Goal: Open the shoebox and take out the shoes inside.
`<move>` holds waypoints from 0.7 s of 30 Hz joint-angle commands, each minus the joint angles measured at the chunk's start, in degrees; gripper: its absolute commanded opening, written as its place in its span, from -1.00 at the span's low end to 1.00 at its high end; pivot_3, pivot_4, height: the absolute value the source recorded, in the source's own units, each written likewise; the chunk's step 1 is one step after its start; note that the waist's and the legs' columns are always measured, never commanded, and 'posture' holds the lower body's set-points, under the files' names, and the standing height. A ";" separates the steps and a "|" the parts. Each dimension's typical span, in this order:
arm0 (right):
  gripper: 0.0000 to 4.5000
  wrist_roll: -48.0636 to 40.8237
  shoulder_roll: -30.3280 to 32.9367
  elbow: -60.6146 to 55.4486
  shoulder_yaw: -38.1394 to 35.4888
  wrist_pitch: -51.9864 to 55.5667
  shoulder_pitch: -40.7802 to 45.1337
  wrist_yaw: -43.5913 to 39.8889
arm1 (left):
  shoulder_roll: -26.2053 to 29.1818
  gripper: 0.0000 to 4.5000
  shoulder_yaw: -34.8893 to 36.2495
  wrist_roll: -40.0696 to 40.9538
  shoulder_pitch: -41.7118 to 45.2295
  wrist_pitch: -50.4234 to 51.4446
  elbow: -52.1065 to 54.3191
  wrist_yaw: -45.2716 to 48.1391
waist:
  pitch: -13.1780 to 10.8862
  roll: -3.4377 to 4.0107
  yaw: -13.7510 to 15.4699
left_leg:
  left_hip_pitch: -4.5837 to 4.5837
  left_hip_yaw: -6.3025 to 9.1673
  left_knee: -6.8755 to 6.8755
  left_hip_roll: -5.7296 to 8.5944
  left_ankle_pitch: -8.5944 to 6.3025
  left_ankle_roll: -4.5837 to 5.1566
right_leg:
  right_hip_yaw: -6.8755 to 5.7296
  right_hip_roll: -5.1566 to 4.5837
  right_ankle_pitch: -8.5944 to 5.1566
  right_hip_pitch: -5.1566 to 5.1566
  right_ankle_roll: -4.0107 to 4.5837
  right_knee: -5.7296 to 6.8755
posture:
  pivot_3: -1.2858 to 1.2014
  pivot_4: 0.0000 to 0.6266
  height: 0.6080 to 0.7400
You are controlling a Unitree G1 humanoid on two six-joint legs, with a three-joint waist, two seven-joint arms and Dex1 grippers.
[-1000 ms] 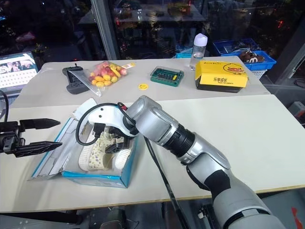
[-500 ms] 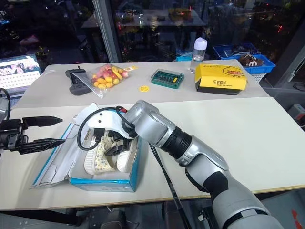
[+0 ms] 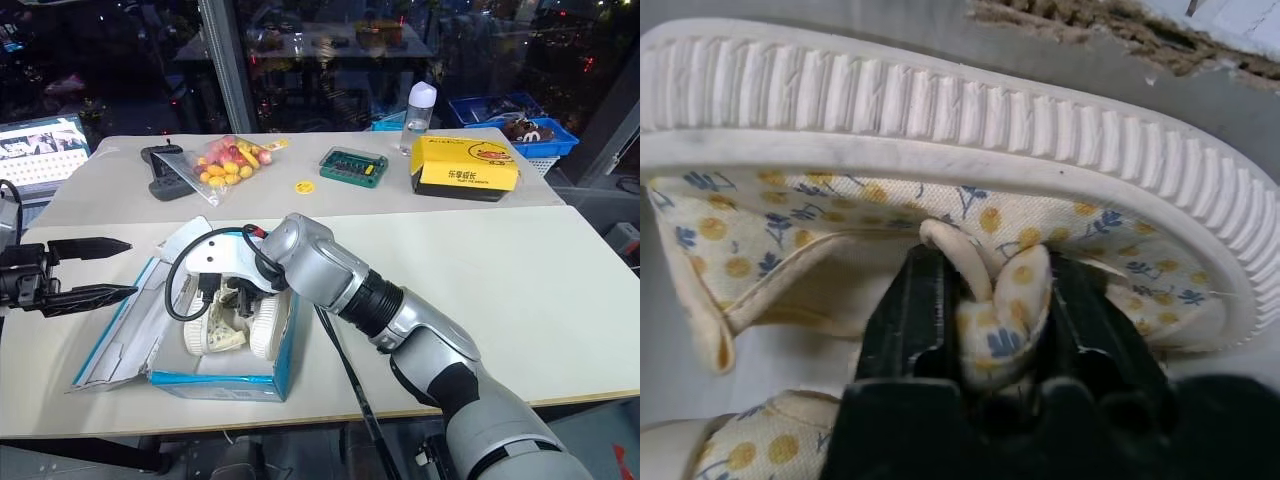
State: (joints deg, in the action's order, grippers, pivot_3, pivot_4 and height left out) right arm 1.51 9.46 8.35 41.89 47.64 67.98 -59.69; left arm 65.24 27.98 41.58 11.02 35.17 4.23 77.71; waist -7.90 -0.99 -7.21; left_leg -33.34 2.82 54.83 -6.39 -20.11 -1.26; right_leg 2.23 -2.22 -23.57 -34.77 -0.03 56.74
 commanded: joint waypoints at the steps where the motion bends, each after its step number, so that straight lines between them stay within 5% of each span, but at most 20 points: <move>1: -0.74 0.65 0.18 1.29 0.64 0.97 -1.62 -0.11 | 0.80 1.00 0.58 -0.28 1.30 -0.88 0.13 -0.15 | 0.00 0.00 0.04 | 0.00 0.00 0.00 0.00 0.00 0.00 | 0.00 0.00 0.00 -0.03 0.00 0.01 | 0.03 -0.52 -0.47; 21: -0.74 -7.08 5.89 -5.13 -12.51 7.42 7.15 -3.65 | 1.07 1.00 -0.56 -1.11 2.90 -0.73 -0.39 -0.54 | -0.12 -0.14 -0.21 | -0.94 0.02 0.17 0.00 0.01 -0.01 | 0.00 -0.01 0.15 -0.90 0.33 0.22 | 0.03 -0.52 -0.47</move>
State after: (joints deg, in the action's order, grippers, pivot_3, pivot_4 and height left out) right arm -4.12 15.61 6.54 33.00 55.18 71.74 -63.87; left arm 65.26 26.65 40.66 12.94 35.17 3.72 77.17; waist -8.02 -1.14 -7.41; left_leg -34.35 2.85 54.98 -6.38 -20.10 -1.27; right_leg 2.25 -2.23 -23.42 -35.78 0.30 57.00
